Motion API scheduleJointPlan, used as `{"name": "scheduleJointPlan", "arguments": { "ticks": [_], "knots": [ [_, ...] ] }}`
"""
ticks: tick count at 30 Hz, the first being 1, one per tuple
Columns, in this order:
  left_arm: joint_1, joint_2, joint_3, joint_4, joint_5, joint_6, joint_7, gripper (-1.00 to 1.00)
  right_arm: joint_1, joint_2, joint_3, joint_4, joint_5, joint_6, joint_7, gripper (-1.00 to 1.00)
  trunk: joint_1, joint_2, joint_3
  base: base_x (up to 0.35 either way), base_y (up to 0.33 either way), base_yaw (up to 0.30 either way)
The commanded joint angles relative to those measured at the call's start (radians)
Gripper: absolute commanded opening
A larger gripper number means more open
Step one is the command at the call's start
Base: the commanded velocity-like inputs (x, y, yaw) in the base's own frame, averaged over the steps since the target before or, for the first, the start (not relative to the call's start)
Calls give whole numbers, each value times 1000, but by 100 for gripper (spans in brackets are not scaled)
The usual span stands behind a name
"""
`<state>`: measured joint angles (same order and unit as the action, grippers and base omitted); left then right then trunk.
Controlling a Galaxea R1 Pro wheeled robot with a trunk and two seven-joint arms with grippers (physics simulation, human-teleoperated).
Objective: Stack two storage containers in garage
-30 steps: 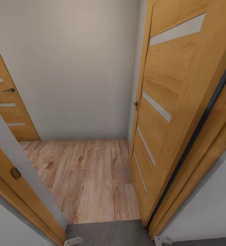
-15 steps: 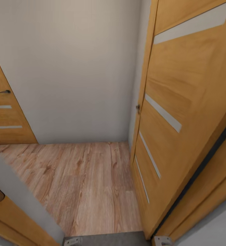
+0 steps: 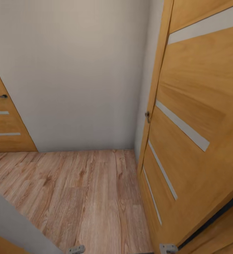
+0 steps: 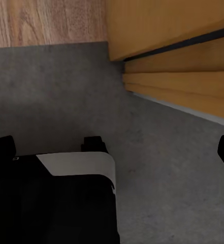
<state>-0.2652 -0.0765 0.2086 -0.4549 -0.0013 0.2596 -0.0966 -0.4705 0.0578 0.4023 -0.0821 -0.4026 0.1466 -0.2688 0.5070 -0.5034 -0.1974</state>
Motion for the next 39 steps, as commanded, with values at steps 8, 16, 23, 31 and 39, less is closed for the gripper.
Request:
{"name": "scheduleJointPlan", "arguments": {
  "ticks": [8,16,23,31,39],
  "knots": [
    [-1,-1,8,-2,0,7,-5,100,0,0,9,-2,-7,7,-5,100,1,-2,-2,64,49,0],
    [0,-2,8,-2,0,7,-5,100,0,0,9,-2,-7,7,-5,100,1,-2,-2,265,178,0],
    [0,-2,8,-2,0,7,-6,100,0,0,9,-2,-7,7,-5,100,1,-2,-2,289,72,0],
    [0,-1,8,-2,0,7,-6,100,0,0,8,-2,-7,7,-5,100,1,-2,-2,308,5,0],
    [-1,-1,8,-2,0,7,-6,100,0,0,9,-2,-7,7,-5,100,1,-2,-2,103,0,0]
  ]
}}
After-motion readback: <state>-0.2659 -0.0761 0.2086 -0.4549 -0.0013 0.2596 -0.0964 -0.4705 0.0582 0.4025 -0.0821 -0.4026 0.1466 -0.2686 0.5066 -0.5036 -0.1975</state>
